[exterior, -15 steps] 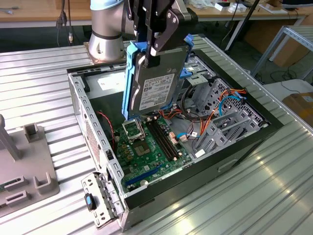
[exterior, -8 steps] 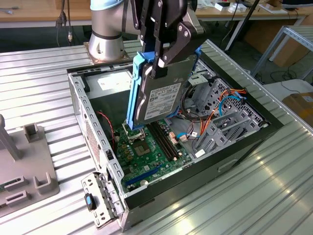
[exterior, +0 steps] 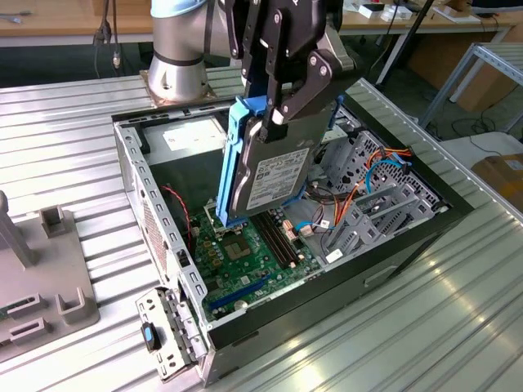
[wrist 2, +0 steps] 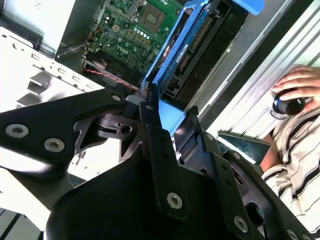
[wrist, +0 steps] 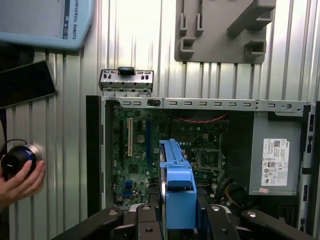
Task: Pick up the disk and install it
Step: 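Pick up the disk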
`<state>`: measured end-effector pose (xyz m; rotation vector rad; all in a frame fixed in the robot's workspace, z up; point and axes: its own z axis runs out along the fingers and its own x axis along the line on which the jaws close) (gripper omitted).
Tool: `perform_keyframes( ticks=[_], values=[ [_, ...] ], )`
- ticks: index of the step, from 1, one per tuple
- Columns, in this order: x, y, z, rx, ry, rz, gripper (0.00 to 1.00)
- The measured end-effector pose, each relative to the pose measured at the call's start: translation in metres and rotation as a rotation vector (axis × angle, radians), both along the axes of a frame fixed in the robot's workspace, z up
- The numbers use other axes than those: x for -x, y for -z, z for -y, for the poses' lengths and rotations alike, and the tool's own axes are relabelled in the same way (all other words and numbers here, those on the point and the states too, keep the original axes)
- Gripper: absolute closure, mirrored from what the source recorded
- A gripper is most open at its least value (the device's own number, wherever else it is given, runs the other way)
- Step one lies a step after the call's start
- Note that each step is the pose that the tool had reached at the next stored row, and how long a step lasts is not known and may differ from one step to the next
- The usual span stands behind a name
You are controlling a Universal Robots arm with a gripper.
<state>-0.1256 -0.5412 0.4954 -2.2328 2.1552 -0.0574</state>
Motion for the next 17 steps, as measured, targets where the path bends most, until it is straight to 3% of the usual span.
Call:
perform_keyframes(
  ticks=[2, 5, 9, 13, 17],
  values=[
    [-0.0064, 0.0001, 0.0000, 0.0000, 0.000, 0.0000, 0.63],
    [-0.0267, 0.0007, -0.0001, 0.0000, 0.000, 0.0000, 0.63],
    [-0.0402, 0.0010, -0.0001, 0.0000, 0.000, 0.0000, 0.63],
    [-0.0646, 0.0015, -0.0003, 0.0000, 0.000, 0.0000, 0.63],
    [-0.0786, 0.0018, -0.0003, 0.0000, 0.000, 0.0000, 0.63]
  ],
)
